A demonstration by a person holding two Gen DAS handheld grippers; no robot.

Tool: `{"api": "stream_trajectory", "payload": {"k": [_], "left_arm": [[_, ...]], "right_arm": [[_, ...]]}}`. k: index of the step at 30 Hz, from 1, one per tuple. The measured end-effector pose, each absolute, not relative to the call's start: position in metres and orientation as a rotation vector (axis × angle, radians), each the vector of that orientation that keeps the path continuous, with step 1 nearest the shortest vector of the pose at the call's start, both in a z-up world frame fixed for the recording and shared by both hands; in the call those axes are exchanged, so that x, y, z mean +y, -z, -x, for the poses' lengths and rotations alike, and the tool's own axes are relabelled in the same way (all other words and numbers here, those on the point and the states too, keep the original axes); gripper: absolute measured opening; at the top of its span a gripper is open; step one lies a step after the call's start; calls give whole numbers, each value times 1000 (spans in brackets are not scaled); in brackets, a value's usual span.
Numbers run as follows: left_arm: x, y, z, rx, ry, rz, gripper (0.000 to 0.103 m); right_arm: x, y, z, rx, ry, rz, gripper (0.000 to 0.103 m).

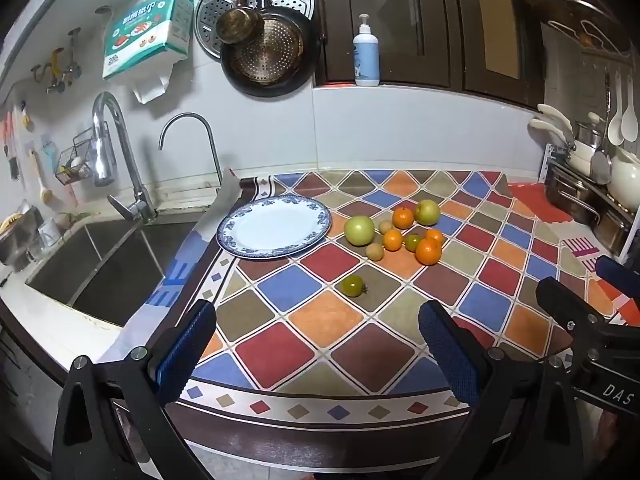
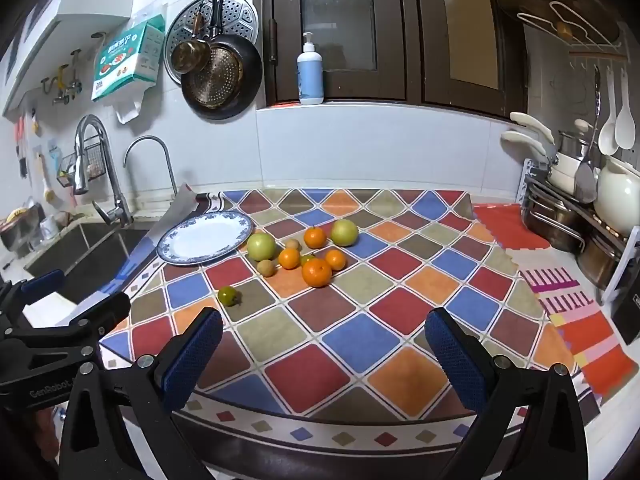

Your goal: Organize fruits

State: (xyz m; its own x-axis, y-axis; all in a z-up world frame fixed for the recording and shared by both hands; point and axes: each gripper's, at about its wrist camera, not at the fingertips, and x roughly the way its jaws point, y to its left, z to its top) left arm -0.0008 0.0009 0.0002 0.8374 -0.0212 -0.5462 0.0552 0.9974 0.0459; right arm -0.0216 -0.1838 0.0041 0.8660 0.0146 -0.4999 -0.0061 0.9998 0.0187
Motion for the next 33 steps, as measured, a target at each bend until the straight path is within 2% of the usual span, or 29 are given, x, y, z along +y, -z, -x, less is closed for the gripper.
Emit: {"api": "stream_trajectory", "payload": {"k": [33], "left_arm": [[3, -10, 2, 545, 36, -73, 103]], "right_arm": [[-184, -7, 20, 508, -6, -21, 102]]}}
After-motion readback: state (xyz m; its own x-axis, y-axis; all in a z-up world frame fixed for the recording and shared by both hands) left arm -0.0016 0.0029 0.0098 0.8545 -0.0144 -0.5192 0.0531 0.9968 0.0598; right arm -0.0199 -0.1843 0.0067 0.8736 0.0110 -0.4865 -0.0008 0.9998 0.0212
